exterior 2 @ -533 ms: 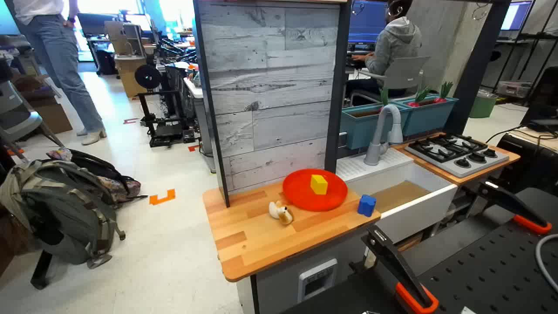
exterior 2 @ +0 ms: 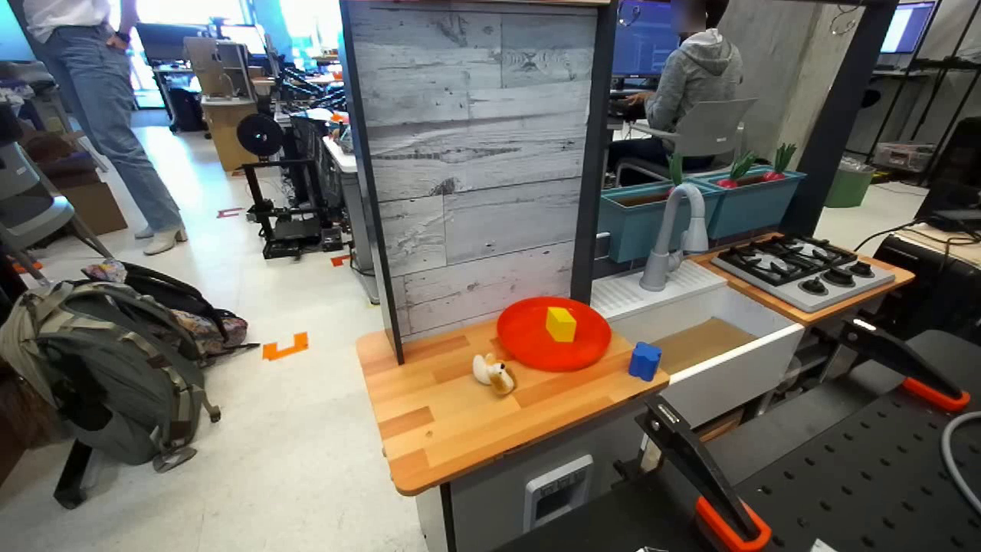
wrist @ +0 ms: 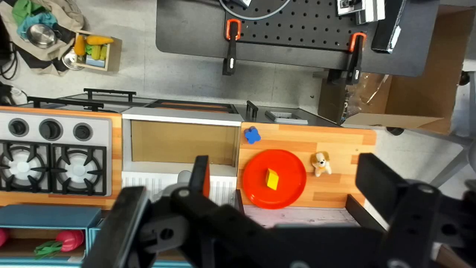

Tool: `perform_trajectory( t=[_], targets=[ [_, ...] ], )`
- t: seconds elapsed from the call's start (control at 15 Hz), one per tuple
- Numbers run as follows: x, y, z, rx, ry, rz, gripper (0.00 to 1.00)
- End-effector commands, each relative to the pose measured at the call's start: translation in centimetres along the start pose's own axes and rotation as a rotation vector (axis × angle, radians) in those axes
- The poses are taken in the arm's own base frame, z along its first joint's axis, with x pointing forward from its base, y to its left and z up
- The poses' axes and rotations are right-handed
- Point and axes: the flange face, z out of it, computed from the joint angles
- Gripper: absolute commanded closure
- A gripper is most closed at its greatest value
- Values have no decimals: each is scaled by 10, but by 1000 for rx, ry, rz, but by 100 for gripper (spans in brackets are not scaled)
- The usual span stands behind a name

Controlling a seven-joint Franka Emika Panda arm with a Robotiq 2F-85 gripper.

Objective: Move the tap nozzle to the left

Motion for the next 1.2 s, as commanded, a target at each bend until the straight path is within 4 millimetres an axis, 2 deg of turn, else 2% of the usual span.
perform_trajectory(
  t=[0.0,1.0,1.13],
  targets=[
    [0,0,0,0,-1,0,0],
    [0,0,0,0,-1,0,0],
    [12,10,7,4,67,23,0]
  ],
)
